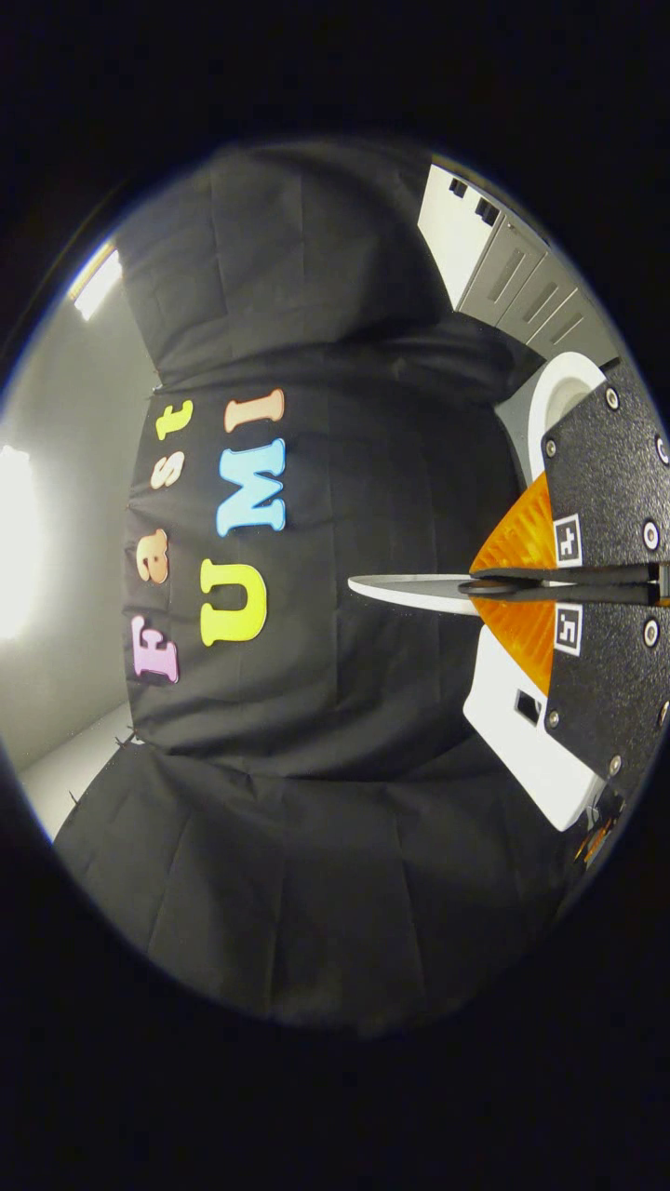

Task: Open the toilet lid.

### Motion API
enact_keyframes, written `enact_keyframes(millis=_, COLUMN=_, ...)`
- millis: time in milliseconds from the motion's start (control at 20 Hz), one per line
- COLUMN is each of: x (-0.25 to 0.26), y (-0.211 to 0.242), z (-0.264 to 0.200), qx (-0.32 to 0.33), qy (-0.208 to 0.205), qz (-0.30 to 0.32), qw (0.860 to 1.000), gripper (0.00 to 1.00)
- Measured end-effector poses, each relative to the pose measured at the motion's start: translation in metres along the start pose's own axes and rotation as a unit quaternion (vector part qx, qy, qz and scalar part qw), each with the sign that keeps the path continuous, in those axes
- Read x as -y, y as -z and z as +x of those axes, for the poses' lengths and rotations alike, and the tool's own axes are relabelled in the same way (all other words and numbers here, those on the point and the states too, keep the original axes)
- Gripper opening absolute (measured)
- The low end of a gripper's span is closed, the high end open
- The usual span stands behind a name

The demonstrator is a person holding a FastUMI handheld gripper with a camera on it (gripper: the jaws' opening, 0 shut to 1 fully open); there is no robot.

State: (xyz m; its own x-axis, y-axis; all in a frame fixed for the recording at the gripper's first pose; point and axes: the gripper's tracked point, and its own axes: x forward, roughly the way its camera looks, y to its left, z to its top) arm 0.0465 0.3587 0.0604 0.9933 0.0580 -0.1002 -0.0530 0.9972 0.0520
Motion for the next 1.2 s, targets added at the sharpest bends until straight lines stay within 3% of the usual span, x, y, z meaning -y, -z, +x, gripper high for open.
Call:
enact_keyframes(millis=650, x=-0.098, y=0.009, z=0.006, qx=0.007, qy=-0.109, qz=0.016, qw=0.994, gripper=0.02)
enact_keyframes(millis=1050, x=-0.117, y=0.012, z=0.011, qx=0.004, qy=-0.134, qz=0.017, qw=0.991, gripper=0.08)
enact_keyframes(millis=1150, x=-0.115, y=0.017, z=0.008, qx=-0.009, qy=-0.153, qz=0.02, qw=0.988, gripper=0.17)
enact_keyframes(millis=1200, x=-0.111, y=0.019, z=0.007, qx=-0.013, qy=-0.16, qz=0.032, qw=0.987, gripper=0.37)
